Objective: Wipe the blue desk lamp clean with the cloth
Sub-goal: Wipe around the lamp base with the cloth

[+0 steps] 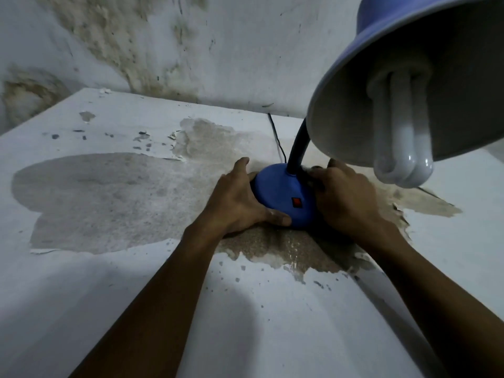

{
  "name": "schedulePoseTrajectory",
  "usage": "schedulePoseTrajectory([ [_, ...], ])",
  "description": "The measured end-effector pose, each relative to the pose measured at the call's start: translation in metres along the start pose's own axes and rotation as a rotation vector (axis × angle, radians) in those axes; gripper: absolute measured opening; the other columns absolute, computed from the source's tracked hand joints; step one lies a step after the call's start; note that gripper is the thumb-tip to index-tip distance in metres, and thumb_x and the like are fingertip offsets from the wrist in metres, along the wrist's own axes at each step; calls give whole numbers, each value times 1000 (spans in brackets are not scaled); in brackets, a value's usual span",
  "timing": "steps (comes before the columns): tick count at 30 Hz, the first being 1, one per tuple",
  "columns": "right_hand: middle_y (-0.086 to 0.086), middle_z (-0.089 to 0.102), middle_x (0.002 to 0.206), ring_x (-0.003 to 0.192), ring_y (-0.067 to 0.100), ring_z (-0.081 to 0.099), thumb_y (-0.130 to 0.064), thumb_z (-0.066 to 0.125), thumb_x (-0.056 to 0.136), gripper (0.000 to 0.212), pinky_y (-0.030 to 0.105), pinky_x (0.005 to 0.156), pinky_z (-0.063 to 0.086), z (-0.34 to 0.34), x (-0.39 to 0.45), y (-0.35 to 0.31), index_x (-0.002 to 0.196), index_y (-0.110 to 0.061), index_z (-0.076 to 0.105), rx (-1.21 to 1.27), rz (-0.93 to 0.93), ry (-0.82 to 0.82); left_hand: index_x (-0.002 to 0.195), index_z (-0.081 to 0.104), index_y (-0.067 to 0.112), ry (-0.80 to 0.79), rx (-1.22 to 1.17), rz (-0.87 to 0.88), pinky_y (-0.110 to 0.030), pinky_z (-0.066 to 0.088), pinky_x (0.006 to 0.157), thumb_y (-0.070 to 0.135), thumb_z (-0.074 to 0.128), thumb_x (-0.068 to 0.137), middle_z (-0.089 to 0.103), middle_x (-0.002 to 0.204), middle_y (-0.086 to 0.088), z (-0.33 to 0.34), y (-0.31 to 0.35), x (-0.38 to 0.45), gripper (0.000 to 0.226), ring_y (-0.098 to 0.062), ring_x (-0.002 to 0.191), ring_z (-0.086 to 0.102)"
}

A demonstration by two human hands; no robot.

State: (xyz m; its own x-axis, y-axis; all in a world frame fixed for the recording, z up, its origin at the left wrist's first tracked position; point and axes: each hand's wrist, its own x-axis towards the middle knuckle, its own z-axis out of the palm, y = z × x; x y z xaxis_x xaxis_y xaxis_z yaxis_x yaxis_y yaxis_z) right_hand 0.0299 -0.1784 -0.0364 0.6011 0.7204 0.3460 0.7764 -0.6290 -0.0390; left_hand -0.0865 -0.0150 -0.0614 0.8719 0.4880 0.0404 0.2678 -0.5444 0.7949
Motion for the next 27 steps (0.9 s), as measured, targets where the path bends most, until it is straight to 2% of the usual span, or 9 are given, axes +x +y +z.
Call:
schedulePoseTrajectory([
  [4, -22, 43, 75, 68, 13, 47, -20, 56, 95, 41, 20, 56, 27, -22, -33, 14, 128, -42, 65, 146, -162, -82, 152, 15, 20, -1, -39, 17, -32, 40, 103, 51, 93, 35, 47, 147, -2, -1, 0, -1, 144, -21, 134, 43],
  [6, -27, 38, 72, 70, 9, 47, -21, 55, 90, 42, 24, 60, 34, -23, -31, 24, 121, -47, 68, 173, -109, -102, 152, 15, 21, -8, -42, 16, -35, 40, 107, 52, 92, 34, 45, 148, -2, -1, 1, -1, 144, -21, 135, 41],
  [8, -20, 52, 74, 69, 12, 53, -42, 46, 86, 39, 27, 61, 38, -9, -12, 27, 114, -42, 73, 194, 33, -58, 152, 15, 21, -12, -43, 15, -36, 39, 109, 52, 92, 35, 43, 149, -2, -2, 1, -2, 144, -22, 136, 40],
  [11, -5, 70, 90, 65, 6, 55, -46, 41, 83, 43, 8, 53, 37, 17, 20, 24, 107, -26, 71, 174, 133, -5, 152, 14, 22, -10, -48, 12, -31, 36, 105, 50, 93, 38, 43, 149, -2, -1, 1, -3, 141, -22, 137, 39],
  [13, -13, 59, 85, 64, 3, 44, -31, 52, 91, 28, 9, 50, 32, 12, 18, 11, 112, -28, 70, 137, 85, -22, 152, 15, 21, -6, -58, 15, -26, 35, 100, 48, 93, 39, 45, 149, -1, -1, 0, -4, 140, -21, 136, 39],
  [15, -21, 41, 76, 62, 0, 38, -18, 55, 94, 31, 11, 54, 23, -4, -6, 4, 118, -31, 72, 171, -73, 7, 152, 15, 21, -2, -67, 21, -24, 34, 96, 47, 94, 40, 47, 147, -1, -1, -1, -4, 140, -20, 135, 41],
  [17, -28, 35, 77, 64, -2, 40, -15, 54, 90, 40, 13, 60, 29, -17, -38, 6, 120, -33, 72, 256, -159, 8, 152, 15, 20, -3, -68, 27, -23, 34, 96, 47, 94, 39, 48, 146, -1, -1, -1, -3, 140, -19, 135, 41],
  [19, -26, 39, 78, 67, 2, 46, -13, 55, 87, 43, 21, 62, 39, -20, -50, 15, 118, -37, 73, 306, -119, 3, 152, 15, 21, -7, -59, 25, -25, 34, 98, 48, 94, 38, 47, 147, 0, -1, -1, -2, 141, -19, 136, 39],
  [27, -17, 35, 74, 64, 3, 36, -21, 53, 99, 28, 10, 52, 23, 0, -7, -4, 121, -26, 71, 137, 44, 18, 152, 14, 22, -21, -37, 15, -23, 30, 98, 48, 93, 42, 44, 149, 0, -1, 1, -5, 138, -20, 137, 38],
])
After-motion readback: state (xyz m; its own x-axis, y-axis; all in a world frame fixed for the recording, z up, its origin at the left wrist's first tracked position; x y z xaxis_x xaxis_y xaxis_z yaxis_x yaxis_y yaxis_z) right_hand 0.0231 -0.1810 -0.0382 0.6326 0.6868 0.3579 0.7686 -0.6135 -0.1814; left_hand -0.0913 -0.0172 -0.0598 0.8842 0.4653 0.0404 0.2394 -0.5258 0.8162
